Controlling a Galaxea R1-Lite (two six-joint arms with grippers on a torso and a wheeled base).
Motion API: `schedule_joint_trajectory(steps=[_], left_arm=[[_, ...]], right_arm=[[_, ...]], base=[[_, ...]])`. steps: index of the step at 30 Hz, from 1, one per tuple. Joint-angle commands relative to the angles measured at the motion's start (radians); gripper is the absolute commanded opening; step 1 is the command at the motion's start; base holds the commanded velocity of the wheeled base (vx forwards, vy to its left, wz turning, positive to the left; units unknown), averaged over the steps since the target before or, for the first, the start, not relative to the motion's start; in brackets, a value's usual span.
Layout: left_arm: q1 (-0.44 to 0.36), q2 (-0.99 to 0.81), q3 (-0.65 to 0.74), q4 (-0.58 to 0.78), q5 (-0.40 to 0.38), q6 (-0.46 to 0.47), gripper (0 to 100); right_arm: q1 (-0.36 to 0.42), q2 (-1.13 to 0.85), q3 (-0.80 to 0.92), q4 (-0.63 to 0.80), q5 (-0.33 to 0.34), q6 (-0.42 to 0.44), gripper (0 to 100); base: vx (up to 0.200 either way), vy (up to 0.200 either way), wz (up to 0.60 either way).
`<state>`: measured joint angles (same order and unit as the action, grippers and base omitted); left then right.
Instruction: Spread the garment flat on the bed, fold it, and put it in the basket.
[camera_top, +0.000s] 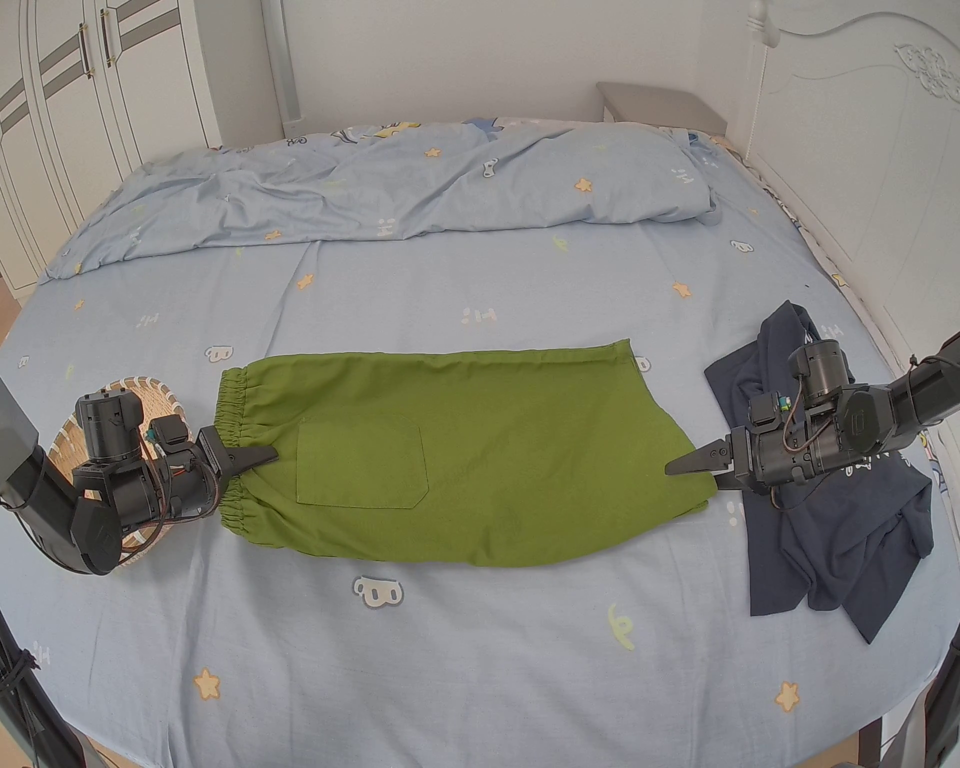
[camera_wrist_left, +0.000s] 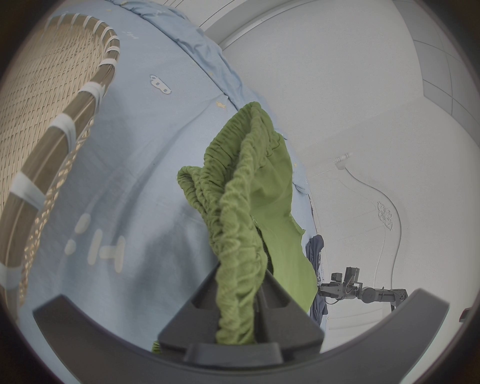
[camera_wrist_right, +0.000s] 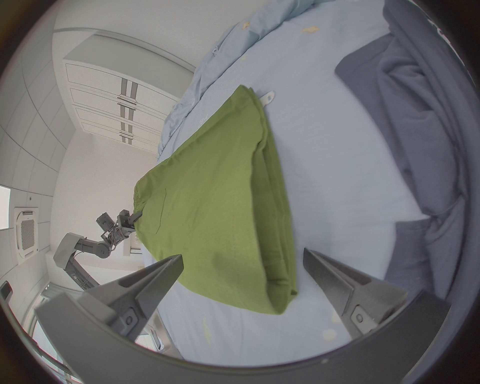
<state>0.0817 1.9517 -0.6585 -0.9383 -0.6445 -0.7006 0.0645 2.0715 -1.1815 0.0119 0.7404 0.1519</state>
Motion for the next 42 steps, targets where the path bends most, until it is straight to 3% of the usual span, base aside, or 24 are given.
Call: schedule_joint_trajectory(steps=[1,7,17,23,35,36,42], left_arm=[[0.003,0.0,-0.003,0.0,0.0,0.0,0],[0.003,0.001,-0.003,-0.002,0.0,0.0,0],[0.001,0.0,-0.003,0.0,0.002,0.0,0],[0.003,0.001,-0.003,0.0,0.0,0.0,0],[0.001,0.001,-0.003,-0.002,0.002,0.0,0],[0.001,0.003,-0.003,-0.002,0.0,0.0,0],[0.001,0.004,-0.003,-0.002,0.0,0.0,0]], right_arm=[[0.012,0.032,-0.003,0.003,0.019,0.005,100],[0.018,0.065,-0.021,0.01,0.066,0.043,100],[0.012,0.118,-0.053,0.011,0.086,0.071,100],[-0.005,0.142,-0.089,0.011,0.177,0.127,100],[-0.006,0.168,-0.098,0.011,0.177,0.13,100],[-0.008,0.168,-0.101,0.011,0.178,0.132,0],[-0.012,0.168,-0.102,0.011,0.18,0.132,0]], base=[[0.0,0.0,0.0],[0.0,0.0,0.0],[0.0,0.0,0.0],[0.0,0.0,0.0],[0.0,0.0,0.0],[0.0,0.0,0.0],[0.0,0.0,0.0]])
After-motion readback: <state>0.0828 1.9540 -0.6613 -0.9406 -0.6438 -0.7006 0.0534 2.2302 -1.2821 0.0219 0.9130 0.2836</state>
